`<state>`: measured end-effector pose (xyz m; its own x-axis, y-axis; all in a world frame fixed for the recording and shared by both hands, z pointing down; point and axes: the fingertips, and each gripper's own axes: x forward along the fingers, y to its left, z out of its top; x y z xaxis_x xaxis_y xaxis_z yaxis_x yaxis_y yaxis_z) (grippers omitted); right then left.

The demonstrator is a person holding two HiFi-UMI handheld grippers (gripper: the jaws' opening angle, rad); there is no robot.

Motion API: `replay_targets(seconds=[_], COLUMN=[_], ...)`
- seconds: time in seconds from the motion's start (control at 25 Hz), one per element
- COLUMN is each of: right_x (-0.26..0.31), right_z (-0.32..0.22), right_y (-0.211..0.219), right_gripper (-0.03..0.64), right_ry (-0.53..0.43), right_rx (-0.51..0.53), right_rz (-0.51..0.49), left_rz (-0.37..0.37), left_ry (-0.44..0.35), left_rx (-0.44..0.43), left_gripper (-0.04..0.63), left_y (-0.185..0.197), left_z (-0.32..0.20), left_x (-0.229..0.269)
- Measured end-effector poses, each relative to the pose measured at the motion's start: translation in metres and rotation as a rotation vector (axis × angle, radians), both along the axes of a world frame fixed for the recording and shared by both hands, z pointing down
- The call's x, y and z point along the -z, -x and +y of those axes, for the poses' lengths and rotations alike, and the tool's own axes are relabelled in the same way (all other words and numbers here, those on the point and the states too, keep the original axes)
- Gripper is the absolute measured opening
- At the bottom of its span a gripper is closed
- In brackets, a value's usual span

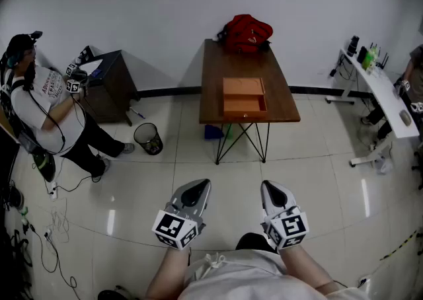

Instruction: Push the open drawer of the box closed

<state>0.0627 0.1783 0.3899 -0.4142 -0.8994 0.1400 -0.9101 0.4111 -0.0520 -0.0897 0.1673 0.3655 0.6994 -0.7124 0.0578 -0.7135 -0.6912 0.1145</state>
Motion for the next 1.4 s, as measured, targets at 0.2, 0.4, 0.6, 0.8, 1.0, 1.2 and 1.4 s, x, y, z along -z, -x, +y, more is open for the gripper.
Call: replay_targets(seconds=[0.2, 0.4, 0.6, 0.8, 1.0, 1.2, 1.4], right_x=[-0.007, -0.017, -0.029, -0.032, -0.042, -0.081, -0.131], right_z=[-0.026, -0.071, -0.143, -0.225, -0.300, -0.355, -0.396], right_y=[0.005, -0.006, -0.027, -0.045, -0.061, -0.074, -0.082], right_gripper=[0.006, 0.006, 0.007, 0.006, 0.006, 0.008, 0.006], right_ry=[0.008, 0.008, 0.042, 0.063, 0.103, 0.207, 0.314], right_rx=[-0.004, -0.015, -0.043, -0.041, -0.035, -0.022, -0.003], right_rz=[0.004, 0.013, -0.019, -0.014, -0.010, 0.010, 0.012], left_rz=[0.043, 0.013, -0.003, 0.002, -0.020, -0.056, -0.063], left_ry=[0.008, -0.001, 0.011, -0.003, 0.047, 0.153, 0.261], left_rx=[-0.010, 0.006, -0.009, -0.029, -0.015, -0.006, 0.004], left_gripper=[0.006, 0.006, 0.006, 0.006, 0.006, 0.006, 0.006], left_y=[0.008, 0.005, -0.016, -0.046, -0.064, -0.080, -0.094], left_z=[-0.029, -0.071, -0.135, -0.213, -0.287, -0.341, -0.386], left_x=[0.002, -0.012, -0.025, -0.017, -0.034, -0.078, -0.130])
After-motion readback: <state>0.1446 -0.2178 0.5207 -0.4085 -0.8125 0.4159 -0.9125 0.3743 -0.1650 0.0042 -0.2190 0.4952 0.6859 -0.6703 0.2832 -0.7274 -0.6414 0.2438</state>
